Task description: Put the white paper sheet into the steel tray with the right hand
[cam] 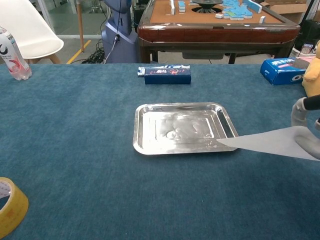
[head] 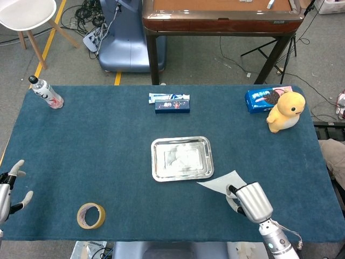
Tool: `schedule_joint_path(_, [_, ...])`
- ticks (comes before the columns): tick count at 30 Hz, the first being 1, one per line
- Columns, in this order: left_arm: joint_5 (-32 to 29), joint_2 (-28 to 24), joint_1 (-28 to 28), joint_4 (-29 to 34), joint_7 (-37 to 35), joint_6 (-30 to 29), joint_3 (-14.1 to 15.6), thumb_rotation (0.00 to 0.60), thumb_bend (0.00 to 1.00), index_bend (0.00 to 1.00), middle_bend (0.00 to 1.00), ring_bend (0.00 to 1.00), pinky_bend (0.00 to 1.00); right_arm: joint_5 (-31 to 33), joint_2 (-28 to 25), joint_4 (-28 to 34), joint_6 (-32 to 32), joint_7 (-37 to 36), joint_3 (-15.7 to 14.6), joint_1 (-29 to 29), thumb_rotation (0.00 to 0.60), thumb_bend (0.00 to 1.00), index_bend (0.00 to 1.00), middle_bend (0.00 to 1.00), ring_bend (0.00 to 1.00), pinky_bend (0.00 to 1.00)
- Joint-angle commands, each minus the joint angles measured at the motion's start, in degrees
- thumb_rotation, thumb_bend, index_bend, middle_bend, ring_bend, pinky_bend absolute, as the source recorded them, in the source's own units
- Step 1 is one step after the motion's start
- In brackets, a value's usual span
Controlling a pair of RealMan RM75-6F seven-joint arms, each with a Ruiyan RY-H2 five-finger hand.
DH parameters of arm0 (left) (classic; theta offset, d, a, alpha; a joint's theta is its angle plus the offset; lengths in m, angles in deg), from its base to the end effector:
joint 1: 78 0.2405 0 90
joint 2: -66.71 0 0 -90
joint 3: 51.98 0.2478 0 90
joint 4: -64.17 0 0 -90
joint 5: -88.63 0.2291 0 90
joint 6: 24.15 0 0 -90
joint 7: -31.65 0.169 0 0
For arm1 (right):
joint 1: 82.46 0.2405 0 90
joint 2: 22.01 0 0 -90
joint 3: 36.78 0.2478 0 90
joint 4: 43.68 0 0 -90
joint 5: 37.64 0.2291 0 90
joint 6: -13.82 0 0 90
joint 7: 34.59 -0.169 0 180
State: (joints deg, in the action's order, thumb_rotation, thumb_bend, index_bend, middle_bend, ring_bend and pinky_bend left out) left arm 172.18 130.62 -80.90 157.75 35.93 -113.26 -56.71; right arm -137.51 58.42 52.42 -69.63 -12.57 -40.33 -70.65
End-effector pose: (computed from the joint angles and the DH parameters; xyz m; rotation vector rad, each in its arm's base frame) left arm -0.3125 0.2026 0.1558 -1.2908 -0.8237 -0.8789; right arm -0.1967 -0.1944 0.0224 1.7477 -0.7121 1.0674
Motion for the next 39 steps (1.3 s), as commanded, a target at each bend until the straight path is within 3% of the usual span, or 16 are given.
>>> schedule_joint_path(1, [0.00, -0.04, 0.02, 0.03, -0.03, -0.03, -0.01, 0.600, 0.26, 0.11, 0.36, 0.29, 0.46, 0.22, 0.45, 0.19, -0.79, 0.58, 0.60, -0.58, 0.600, 0.45, 0.56, 1.00, 1.00, 1.00])
schedule_joint_path(14, [-0.01, -0.04, 0.00, -0.03, -0.02, 0.10, 0.05, 0.600, 0.26, 0.11, 0.36, 0.29, 0.46, 2.00, 1.56, 2.74, -5.48, 4.14, 5.62, -2.32, 0.600, 0.45, 0.57, 1.00, 1.00, 1.00])
schedule_joint_path(29, [-0.09, -0.41, 0.18, 0.11, -0.45, -0.20, -0.08, 0.600, 0.26, 0.11, 0.36, 0.29, 0.46, 6.24, 3.99, 1.89, -3.22, 9.25, 12.06, 0.77, 0.600, 0.45, 0.57, 1.00, 1.00, 1.00])
schedule_joint_path(39, [-0.13, -0.34, 0.20, 0.08, -0.09, -0.18, -0.04, 0.600, 0.26, 0.11, 0.36, 0.29, 0.46, 9.06, 2.32, 1.91, -4.12, 9.60, 15.99, 1.80, 0.600, 0.45, 0.57, 1.00, 1.00, 1.00])
